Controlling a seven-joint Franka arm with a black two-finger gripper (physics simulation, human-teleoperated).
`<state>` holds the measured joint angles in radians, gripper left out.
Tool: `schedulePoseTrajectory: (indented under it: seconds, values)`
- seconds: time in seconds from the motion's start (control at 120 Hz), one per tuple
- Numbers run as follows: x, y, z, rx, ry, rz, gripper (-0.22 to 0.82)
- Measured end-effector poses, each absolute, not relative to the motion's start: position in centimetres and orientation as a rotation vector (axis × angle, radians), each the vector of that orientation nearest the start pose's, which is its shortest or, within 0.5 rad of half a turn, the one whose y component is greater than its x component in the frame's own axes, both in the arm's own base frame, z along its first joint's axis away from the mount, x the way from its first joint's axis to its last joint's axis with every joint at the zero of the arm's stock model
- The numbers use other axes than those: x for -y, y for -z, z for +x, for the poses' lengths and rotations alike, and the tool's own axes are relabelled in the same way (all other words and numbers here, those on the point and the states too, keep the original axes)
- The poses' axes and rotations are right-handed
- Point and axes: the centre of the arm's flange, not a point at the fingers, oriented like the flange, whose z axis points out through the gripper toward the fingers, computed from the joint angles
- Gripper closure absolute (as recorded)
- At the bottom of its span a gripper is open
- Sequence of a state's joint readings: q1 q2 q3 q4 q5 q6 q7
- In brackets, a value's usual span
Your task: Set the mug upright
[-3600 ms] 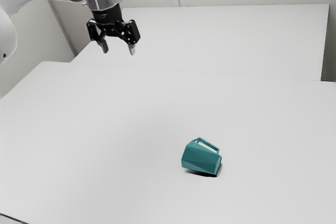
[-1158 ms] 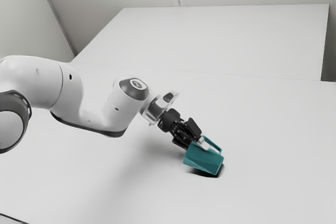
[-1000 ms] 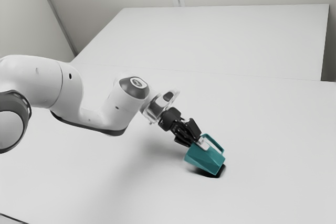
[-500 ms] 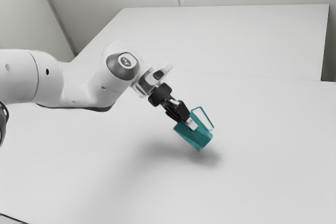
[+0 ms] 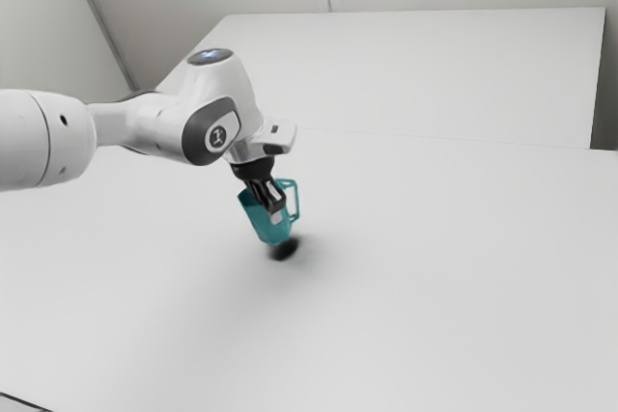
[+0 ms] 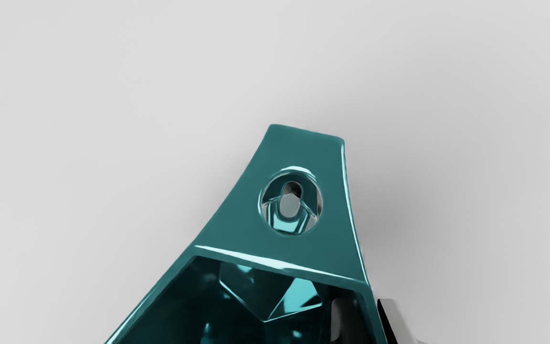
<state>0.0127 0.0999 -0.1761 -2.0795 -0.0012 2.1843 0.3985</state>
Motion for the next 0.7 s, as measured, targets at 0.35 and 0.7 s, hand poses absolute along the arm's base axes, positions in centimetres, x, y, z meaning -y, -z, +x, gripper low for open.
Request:
schedulePoseTrajectory:
  seconds: [0.35, 0.7]
  values:
    - [8.0, -36.0, 54.8, -0.660, 0.056, -3.015, 0.78]
    - [6.7, -34.6, 53.5, -0.488, 0.063, -3.039, 0.77]
